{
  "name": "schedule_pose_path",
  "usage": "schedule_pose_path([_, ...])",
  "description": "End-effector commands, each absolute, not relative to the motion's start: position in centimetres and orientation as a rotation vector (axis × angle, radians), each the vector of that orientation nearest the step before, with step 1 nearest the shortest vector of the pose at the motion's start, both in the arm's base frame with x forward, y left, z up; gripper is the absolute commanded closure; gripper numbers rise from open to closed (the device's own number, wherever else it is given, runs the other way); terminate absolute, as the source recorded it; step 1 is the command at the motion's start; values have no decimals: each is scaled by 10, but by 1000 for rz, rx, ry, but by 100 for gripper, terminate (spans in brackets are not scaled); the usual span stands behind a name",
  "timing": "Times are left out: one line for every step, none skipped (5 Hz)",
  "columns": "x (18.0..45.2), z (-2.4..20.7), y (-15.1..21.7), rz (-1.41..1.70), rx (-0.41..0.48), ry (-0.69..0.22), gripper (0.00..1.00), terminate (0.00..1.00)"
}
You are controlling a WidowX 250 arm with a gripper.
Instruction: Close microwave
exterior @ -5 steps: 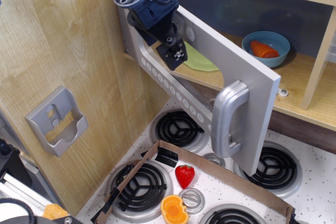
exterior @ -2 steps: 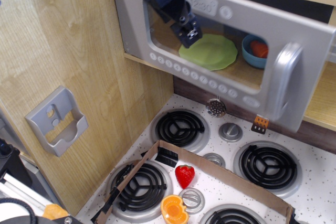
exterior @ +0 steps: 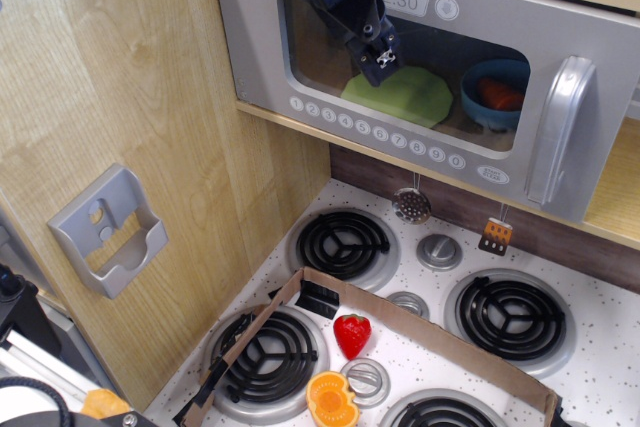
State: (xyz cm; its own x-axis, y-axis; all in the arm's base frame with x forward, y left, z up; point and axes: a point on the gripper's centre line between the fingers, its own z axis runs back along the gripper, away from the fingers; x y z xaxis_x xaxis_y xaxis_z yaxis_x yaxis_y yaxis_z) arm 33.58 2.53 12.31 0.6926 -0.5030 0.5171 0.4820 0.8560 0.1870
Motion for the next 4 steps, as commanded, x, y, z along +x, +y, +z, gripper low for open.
schedule_pose_path([343,143,22,-571,60,-639,0,0])
schedule_pose_path([341,145,21,-583,68,-658,0,0])
schedule_pose_path([340,146,18,-594,71,-670,0,0])
schedule_pose_path([336,146,12,-563,61,-656,0,0])
